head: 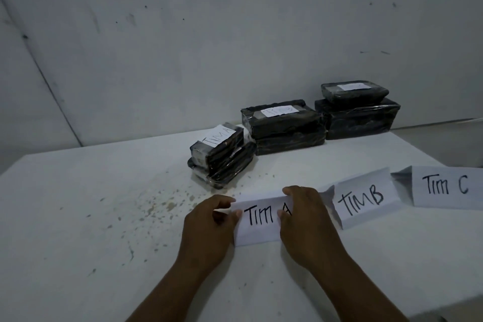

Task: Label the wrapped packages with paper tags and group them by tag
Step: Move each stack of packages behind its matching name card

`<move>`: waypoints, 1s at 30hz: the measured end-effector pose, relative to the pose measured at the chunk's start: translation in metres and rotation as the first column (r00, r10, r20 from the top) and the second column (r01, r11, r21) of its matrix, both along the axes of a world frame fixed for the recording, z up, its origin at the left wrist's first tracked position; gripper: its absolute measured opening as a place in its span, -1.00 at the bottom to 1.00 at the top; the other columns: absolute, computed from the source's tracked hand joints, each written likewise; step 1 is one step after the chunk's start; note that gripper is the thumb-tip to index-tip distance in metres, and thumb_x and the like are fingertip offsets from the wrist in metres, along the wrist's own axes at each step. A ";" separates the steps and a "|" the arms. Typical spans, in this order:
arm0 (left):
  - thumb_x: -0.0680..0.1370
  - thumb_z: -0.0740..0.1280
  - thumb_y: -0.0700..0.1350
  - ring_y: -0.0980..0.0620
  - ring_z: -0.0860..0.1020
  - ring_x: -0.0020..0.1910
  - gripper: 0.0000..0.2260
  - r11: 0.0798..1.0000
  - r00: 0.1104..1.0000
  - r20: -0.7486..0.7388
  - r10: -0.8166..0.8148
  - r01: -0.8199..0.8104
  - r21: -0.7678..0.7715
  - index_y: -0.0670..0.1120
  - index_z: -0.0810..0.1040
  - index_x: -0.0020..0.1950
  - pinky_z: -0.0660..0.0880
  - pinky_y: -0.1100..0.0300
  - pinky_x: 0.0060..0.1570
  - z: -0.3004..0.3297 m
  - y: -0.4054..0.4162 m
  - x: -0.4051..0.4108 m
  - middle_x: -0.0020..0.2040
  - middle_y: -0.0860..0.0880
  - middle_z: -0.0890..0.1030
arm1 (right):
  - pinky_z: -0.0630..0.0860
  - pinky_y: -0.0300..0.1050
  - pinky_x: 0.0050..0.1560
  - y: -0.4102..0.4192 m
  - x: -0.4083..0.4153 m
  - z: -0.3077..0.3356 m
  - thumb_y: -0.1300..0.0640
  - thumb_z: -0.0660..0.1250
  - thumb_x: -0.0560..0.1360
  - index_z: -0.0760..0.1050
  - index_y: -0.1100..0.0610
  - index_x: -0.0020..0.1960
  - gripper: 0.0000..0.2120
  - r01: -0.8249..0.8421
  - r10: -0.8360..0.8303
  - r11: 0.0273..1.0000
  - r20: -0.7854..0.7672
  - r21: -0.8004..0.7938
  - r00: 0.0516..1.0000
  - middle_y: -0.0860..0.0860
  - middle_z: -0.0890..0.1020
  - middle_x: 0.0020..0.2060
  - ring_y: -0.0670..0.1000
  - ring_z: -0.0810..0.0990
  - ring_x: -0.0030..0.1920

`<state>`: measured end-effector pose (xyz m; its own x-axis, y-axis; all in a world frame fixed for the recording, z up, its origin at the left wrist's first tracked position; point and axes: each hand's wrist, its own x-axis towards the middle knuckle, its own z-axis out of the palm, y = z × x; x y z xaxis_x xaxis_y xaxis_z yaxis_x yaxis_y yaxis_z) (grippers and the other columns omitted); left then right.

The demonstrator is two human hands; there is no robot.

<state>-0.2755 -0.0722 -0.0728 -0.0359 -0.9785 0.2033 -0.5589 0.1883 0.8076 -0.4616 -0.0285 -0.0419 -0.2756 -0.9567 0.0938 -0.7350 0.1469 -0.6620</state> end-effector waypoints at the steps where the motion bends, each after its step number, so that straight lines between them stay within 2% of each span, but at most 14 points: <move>1: 0.56 0.47 -0.02 0.40 0.59 -0.12 -0.92 1.000 1.000 0.008 0.009 -0.009 0.002 0.17 0.63 -0.03 0.45 0.53 -0.24 0.001 0.001 0.003 -0.12 0.23 0.69 | 0.59 -0.29 0.08 0.000 0.001 -0.001 0.14 0.36 0.61 0.35 0.02 0.47 -0.54 -0.008 0.008 1.000 0.010 0.003 1.000 0.02 0.39 0.41 -0.02 0.51 0.28; 3: 0.56 0.46 -0.01 0.39 0.58 -0.12 -0.90 1.000 0.999 0.031 0.029 -0.029 -0.003 0.20 0.62 -0.08 0.46 0.52 -0.25 0.002 0.003 0.009 -0.16 0.24 0.68 | 0.48 -0.53 -0.10 0.000 0.004 -0.001 0.15 0.35 0.62 0.36 0.03 0.46 -0.56 -0.033 0.033 0.999 0.018 0.006 0.999 0.01 0.40 0.39 -0.10 0.48 0.18; 5: 0.56 0.46 0.00 0.37 0.59 -0.14 -0.92 0.999 0.998 0.046 0.050 -0.050 -0.012 0.19 0.61 -0.08 0.46 0.52 -0.27 0.005 0.005 0.015 -0.15 0.25 0.67 | 0.36 -0.66 -0.24 0.000 0.008 0.000 0.14 0.34 0.62 0.36 0.04 0.47 -0.57 -0.058 0.057 0.998 0.026 0.021 0.998 0.01 0.41 0.37 -0.14 0.40 0.10; 9: 0.56 0.46 0.00 0.30 0.60 -0.20 -0.92 0.997 0.996 0.047 0.076 -0.075 -0.020 0.14 0.62 0.04 0.43 0.57 -0.27 0.010 0.010 0.023 -0.07 0.26 0.61 | 0.39 -0.58 -0.30 0.000 0.014 -0.001 0.09 0.34 0.63 0.33 0.01 0.48 -0.55 -0.088 0.088 0.995 0.013 0.043 0.996 0.00 0.42 0.36 -0.16 0.38 0.09; 11: 0.57 0.45 0.02 0.27 0.60 -0.17 -0.91 0.997 0.995 0.059 0.083 -0.083 -0.011 0.13 0.62 0.06 0.45 0.54 -0.31 0.012 0.012 0.027 -0.05 0.26 0.61 | 0.44 -0.51 -0.15 0.000 0.016 0.001 0.03 0.33 0.63 0.31 -0.01 0.48 -0.54 -0.096 0.096 0.994 0.000 0.044 0.995 -0.01 0.42 0.37 -0.13 0.43 0.15; 13: 0.56 0.45 0.06 0.28 0.60 -0.17 -0.92 0.996 0.993 0.072 0.092 -0.092 -0.003 0.17 0.61 0.03 0.43 0.50 -0.35 0.014 0.013 0.032 -0.03 0.26 0.62 | 0.47 -0.30 0.11 0.000 0.017 0.005 -0.02 0.31 0.62 0.30 -0.03 0.48 -0.54 -0.100 0.101 0.994 -0.022 0.044 0.995 -0.02 0.42 0.39 -0.05 0.46 0.28; 14: 0.55 0.46 0.08 0.28 0.60 -0.16 -0.91 0.995 0.993 0.071 0.095 -0.095 -0.004 0.19 0.60 0.02 0.42 0.49 -0.33 0.016 0.013 0.033 -0.02 0.27 0.62 | 0.46 -0.23 0.17 0.000 0.017 0.008 -0.03 0.31 0.63 0.31 -0.04 0.48 -0.54 -0.101 0.102 0.994 -0.030 0.047 0.994 -0.02 0.42 0.40 -0.03 0.46 0.32; 18: 0.49 0.43 0.24 0.23 0.60 -0.11 -0.77 0.990 0.990 0.022 0.139 -0.139 -0.020 0.18 0.60 0.07 0.41 0.39 -0.25 0.020 0.013 0.039 0.01 0.26 0.59 | 0.46 -0.17 0.16 -0.003 0.017 0.020 -0.04 0.30 0.63 0.32 -0.06 0.47 -0.57 -0.109 0.111 0.993 -0.027 0.054 0.993 -0.02 0.42 0.42 -0.01 0.47 0.32; 22: 0.51 0.42 0.22 0.21 0.57 -0.03 -0.70 0.979 0.980 -0.037 0.196 -0.198 -0.051 0.16 0.51 0.18 0.39 0.37 -0.21 0.025 -0.002 0.044 0.10 0.16 0.59 | 0.45 -0.09 0.22 -0.021 0.018 0.034 -0.03 0.29 0.64 0.33 -0.05 0.47 -0.57 -0.117 0.118 0.993 -0.023 0.008 0.993 0.01 0.42 0.43 0.02 0.49 0.32; 25: 0.48 0.49 0.17 0.06 0.55 0.14 -0.49 0.981 0.977 -0.090 0.191 -0.194 -0.028 0.13 0.42 0.37 0.44 0.28 -0.10 0.027 -0.019 0.045 0.26 0.08 0.53 | 0.41 -0.07 0.29 -0.049 0.021 0.047 -0.01 0.32 0.63 0.33 -0.02 0.50 -0.53 -0.146 0.145 0.989 -0.016 -0.018 0.989 0.05 0.40 0.45 0.06 0.46 0.37; 27: 0.43 0.55 0.18 0.00 0.50 0.28 -0.30 0.982 0.977 -0.100 0.187 -0.189 -0.015 0.15 0.31 0.48 0.50 0.11 0.13 0.031 -0.033 0.042 0.41 0.00 0.46 | 0.38 -0.07 0.29 -0.074 0.021 0.051 0.02 0.35 0.60 0.34 0.01 0.48 -0.52 -0.182 0.182 0.983 -0.020 -0.021 0.983 0.07 0.41 0.43 0.08 0.44 0.38; 29: 0.35 0.60 0.21 -0.08 0.38 0.46 -0.09 0.984 0.982 -0.060 0.177 -0.178 -0.003 0.17 0.18 0.57 0.43 -0.05 0.36 0.035 -0.047 0.039 0.54 -0.06 0.33 | 0.40 -0.06 0.28 -0.098 0.023 0.052 0.03 0.38 0.58 0.35 0.02 0.46 -0.51 -0.217 0.216 0.976 -0.051 -0.008 0.975 0.10 0.42 0.40 0.11 0.46 0.35; 30: 0.31 0.62 0.22 -0.11 0.30 0.52 0.01 0.986 0.985 -0.039 0.169 -0.169 0.009 0.18 0.10 0.60 0.37 -0.08 0.41 0.035 -0.054 0.037 0.58 -0.08 0.26 | 0.41 -0.03 0.29 -0.109 0.023 0.052 0.03 0.40 0.56 0.32 0.03 0.47 -0.48 -0.231 0.232 0.973 -0.076 0.010 0.970 0.12 0.40 0.40 0.13 0.45 0.36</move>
<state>-0.2389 -0.1264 -0.0374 0.1377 -0.9709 0.1959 -0.5498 0.0896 0.8305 -0.4387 -0.1374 0.0099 -0.0388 -0.9937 0.1050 -0.7973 -0.0326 -0.6027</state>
